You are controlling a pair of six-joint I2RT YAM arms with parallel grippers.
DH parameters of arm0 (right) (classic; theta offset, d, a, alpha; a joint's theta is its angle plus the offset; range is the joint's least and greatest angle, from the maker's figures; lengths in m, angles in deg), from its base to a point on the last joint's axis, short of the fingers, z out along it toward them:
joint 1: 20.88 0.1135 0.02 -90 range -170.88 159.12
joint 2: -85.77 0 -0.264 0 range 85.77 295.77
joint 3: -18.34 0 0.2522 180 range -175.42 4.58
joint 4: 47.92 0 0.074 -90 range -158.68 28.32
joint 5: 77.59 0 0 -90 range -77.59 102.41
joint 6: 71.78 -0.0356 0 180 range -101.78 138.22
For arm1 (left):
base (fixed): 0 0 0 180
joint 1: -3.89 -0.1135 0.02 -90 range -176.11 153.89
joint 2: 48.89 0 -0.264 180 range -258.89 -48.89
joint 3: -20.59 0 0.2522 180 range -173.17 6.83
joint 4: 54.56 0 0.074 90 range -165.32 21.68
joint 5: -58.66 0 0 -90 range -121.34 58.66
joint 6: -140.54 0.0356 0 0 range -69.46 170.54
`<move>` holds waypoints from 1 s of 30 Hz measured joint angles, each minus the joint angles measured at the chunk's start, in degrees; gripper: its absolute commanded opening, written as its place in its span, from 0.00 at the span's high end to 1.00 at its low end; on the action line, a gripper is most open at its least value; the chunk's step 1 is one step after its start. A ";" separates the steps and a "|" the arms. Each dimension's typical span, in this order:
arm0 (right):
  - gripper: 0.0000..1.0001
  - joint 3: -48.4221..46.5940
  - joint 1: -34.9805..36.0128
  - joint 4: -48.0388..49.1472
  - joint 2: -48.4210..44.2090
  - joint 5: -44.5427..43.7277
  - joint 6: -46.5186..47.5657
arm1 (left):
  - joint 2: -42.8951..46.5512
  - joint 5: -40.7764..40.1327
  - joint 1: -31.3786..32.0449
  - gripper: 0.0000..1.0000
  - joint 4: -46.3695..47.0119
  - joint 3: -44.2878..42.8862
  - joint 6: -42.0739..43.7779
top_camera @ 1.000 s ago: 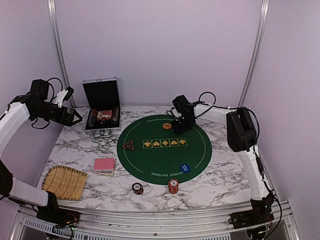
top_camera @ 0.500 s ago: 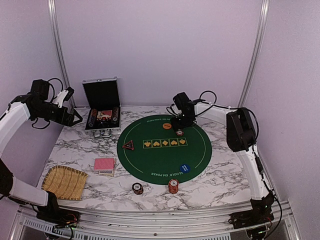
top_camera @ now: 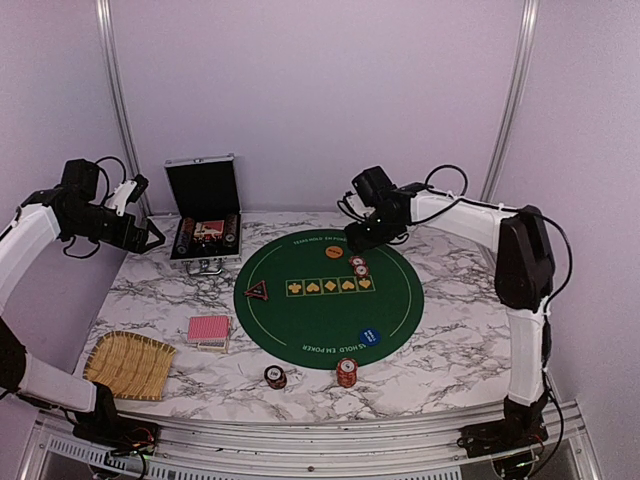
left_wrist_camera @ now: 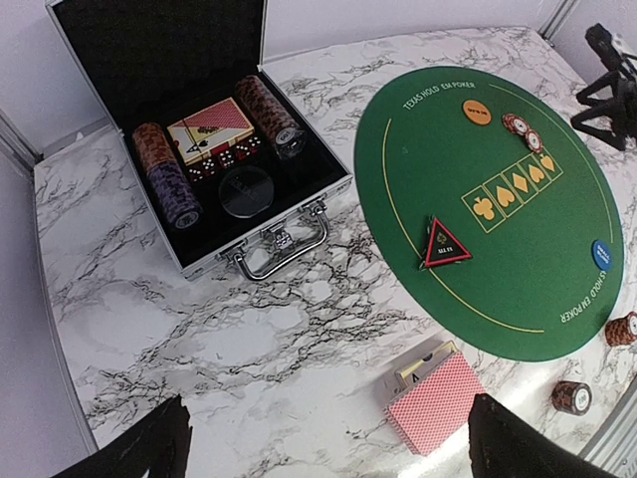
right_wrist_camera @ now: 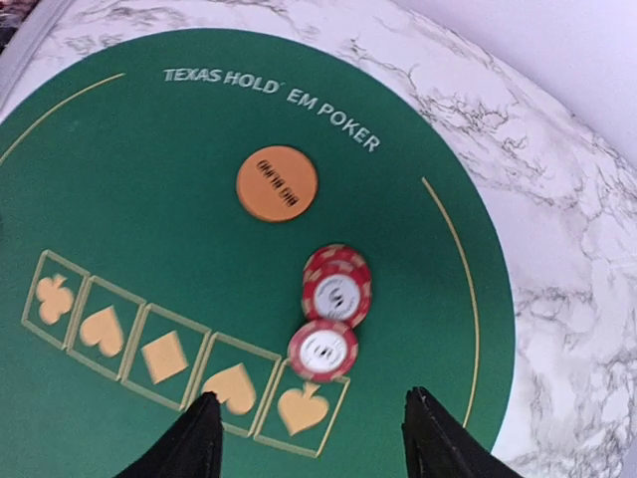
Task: Distribute texas hold em gaming equipment
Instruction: Pick up the pile of poker chips from the pile of poker chips.
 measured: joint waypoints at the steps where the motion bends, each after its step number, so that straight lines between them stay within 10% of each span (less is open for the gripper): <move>1: 0.24 2.58 1.18 0.20 -2.58 0.02 0.04 | 0.00 0.00 0.00 0.01 -0.11 -0.07 -0.02; 12: 0.04 30.91 19.67 -1.22 -23.28 7.74 -0.96 | 0.00 0.00 0.00 0.01 -0.48 -0.09 0.00; 30: 0.12 34.25 27.06 -6.73 -21.92 12.07 0.15 | 0.04 0.20 0.00 0.01 -0.92 -0.94 -0.02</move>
